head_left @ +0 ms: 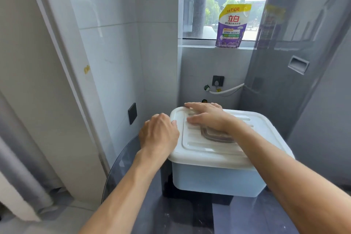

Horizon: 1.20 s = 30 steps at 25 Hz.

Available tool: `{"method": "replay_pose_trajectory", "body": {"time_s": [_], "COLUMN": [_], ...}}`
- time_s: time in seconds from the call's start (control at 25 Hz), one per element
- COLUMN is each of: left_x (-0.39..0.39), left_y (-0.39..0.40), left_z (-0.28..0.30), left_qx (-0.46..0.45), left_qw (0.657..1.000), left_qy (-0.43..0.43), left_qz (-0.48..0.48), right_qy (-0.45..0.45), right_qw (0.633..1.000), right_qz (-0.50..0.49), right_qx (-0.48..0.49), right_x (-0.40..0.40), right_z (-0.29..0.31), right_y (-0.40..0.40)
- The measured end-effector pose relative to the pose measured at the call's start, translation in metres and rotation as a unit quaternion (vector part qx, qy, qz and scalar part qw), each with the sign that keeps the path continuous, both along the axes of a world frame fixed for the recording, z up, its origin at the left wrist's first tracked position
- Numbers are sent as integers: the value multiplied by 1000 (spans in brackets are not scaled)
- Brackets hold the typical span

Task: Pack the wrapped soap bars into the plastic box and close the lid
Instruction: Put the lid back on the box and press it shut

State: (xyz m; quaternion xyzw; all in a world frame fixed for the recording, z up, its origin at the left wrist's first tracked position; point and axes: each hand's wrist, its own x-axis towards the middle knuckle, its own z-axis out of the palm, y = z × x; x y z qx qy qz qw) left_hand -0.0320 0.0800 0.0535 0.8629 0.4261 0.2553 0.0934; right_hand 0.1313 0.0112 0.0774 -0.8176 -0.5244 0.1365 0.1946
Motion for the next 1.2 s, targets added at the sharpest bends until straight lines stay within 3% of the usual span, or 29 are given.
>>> {"method": "replay_pose_trajectory", "body": {"time_s": [0.04, 0.16, 0.2, 0.28, 0.36, 0.44, 0.48, 0.56, 0.64, 0.68, 0.76, 0.92, 1.04, 1.2], "left_x": [-1, -4, -3, 10, 35, 59, 68, 80, 83, 83, 82, 80, 79, 80], "left_y": [5, 18, 19, 9, -15, -51, -67, -84, -84, -82, -81, -85, -85, -83], "left_z": [1, 8, 10, 17, 24, 27, 22, 10, 6, 6, 8, 6, 4, 0], "left_qx": [-13, -43, -12, 95, 111, 30, -10, -47, -49, -45, -43, -41, -52, -51], "left_qw": [1000, 997, 994, 974, 964, 929, 913, 902, 905, 905, 905, 907, 911, 914], "left_qy": [4, 61, 109, 203, 157, 124, 142, 183, 198, 201, 205, 206, 201, 193], "left_qz": [-4, -1, 4, -27, -184, -348, -383, -389, -374, -372, -370, -365, -356, -353], "right_qy": [33, -57, -48, 59, 107, 134, 169, 311, 455, 469, 436, 249, 35, -94], "right_qw": [999, 996, 993, 984, 972, 961, 947, 881, 810, 809, 826, 873, 921, 927], "right_qz": [-3, -68, -105, -168, -183, -188, -204, -282, -325, -326, -340, -368, -378, -359], "right_qx": [10, -21, -21, 27, 99, 155, 182, 219, 178, 134, 108, 203, 86, 51], "right_x": [3, 29, 35, 40, 36, 32, 31, 33, 28, 27, 31, 31, 22, 18], "right_z": [4, -1, -7, -18, -22, -25, -28, -39, -43, -43, -41, -28, -19, -13], "right_y": [-12, -83, -109, -146, -150, -145, -143, -150, -165, -173, -180, -175, -166, -159]}}
